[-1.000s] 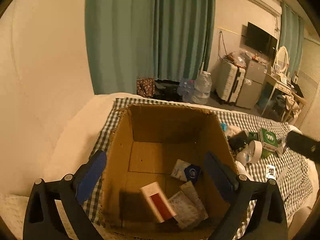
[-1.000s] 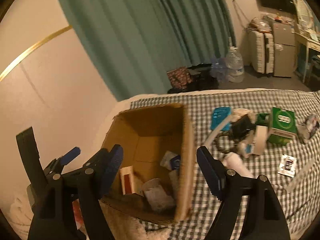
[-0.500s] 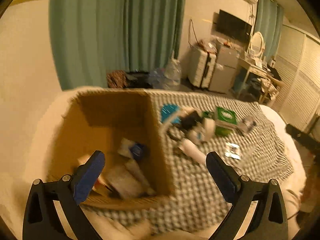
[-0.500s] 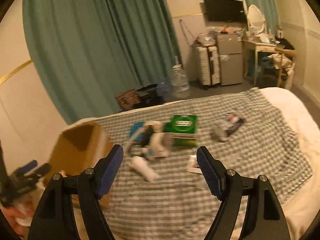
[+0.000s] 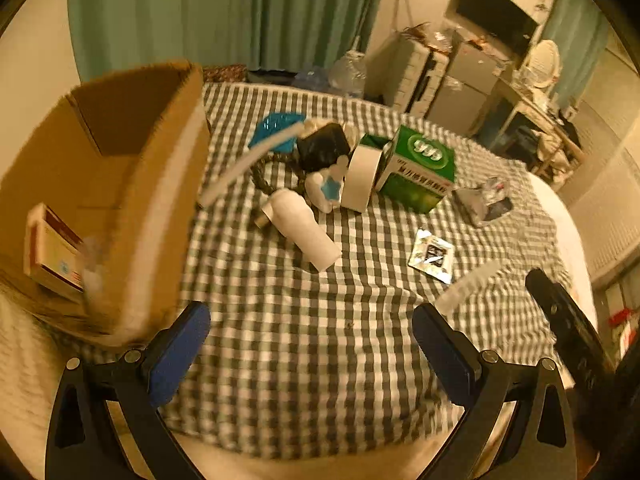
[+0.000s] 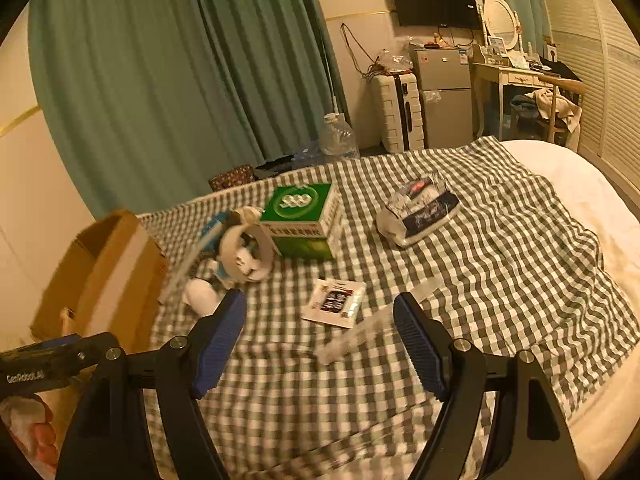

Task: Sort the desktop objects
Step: 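Grasp the white cylindrical bottle with the left tool while the right tool approaches the sachet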

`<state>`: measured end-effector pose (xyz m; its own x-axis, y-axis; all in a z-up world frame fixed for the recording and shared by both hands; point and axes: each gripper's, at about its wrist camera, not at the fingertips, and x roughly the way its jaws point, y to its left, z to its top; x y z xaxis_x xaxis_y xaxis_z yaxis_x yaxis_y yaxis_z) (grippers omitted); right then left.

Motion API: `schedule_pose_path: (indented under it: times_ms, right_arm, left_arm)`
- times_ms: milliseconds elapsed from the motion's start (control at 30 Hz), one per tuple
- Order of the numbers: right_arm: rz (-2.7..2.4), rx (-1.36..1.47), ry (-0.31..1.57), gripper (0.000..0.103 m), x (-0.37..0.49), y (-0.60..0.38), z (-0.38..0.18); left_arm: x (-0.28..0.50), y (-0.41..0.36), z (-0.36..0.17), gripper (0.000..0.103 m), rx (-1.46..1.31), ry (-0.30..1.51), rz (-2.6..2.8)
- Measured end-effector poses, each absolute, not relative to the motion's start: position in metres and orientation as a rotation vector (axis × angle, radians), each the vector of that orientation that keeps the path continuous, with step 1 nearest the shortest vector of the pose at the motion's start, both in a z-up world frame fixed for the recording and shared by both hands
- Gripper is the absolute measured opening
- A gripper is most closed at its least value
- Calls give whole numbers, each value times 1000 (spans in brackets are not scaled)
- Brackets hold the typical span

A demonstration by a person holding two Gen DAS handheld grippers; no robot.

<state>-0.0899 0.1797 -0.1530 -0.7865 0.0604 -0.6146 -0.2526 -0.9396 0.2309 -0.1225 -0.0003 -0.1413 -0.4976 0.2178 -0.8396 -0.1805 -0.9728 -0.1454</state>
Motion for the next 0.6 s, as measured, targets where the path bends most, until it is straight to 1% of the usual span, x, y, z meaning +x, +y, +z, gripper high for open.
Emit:
schedule_pose_path:
  times_ms: [100,200,333,600]
  right_arm:
    - [2792,-992,401,77,-104,187,-175]
    - [2820,-1011,393,77,-118,193,-191]
    - [2856,-1033,318,77,-141,198,-208]
    - [2868,-1120,324,77,-182,203,-240]
  left_arm:
    - [-139,18,-163,103,-1468,-32,2554]
    - [-157,28,-179,103,-1490,-54,2591]
    - [-183,35,-203,103,-1541,-77,2636]
    - [-218,40,-244,103,-1603,-87,2681]
